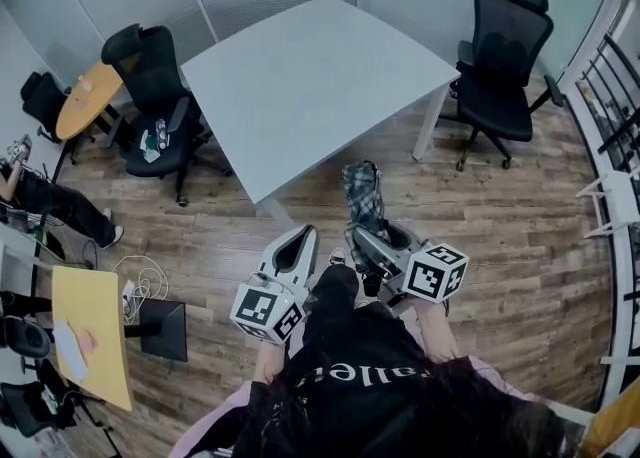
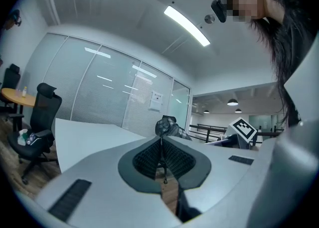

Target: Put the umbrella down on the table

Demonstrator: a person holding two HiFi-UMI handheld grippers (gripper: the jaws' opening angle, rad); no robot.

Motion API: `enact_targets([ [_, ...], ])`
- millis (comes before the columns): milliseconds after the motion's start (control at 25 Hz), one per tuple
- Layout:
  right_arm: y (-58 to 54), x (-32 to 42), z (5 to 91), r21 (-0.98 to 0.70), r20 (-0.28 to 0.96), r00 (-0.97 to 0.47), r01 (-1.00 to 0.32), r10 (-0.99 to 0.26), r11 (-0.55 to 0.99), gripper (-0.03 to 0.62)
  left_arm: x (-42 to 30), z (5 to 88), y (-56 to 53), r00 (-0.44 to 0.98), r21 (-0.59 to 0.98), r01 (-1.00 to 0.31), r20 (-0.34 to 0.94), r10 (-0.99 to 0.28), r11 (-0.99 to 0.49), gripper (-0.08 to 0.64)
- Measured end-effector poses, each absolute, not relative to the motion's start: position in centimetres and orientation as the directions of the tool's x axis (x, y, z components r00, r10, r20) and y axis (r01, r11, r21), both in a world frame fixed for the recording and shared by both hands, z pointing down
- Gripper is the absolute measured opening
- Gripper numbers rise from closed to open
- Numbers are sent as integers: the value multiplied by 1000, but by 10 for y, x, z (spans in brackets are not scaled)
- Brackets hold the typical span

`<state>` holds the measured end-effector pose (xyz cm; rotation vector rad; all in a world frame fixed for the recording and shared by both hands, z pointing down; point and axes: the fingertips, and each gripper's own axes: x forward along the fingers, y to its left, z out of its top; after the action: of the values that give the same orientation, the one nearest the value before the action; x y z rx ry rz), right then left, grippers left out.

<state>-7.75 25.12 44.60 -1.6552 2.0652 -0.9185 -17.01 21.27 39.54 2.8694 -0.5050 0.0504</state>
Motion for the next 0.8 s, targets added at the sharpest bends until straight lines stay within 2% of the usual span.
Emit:
enact_targets([
  [360,219,-56,467,-673,183,-251,-736,-950,65,215,-146,416,176,945,253,-326,101,-310,-911,28],
  [800,109,15,474,-667,233,-220,-745,-947,9,215,-69,422,52,957,279,-290,104,-271,-916,28],
])
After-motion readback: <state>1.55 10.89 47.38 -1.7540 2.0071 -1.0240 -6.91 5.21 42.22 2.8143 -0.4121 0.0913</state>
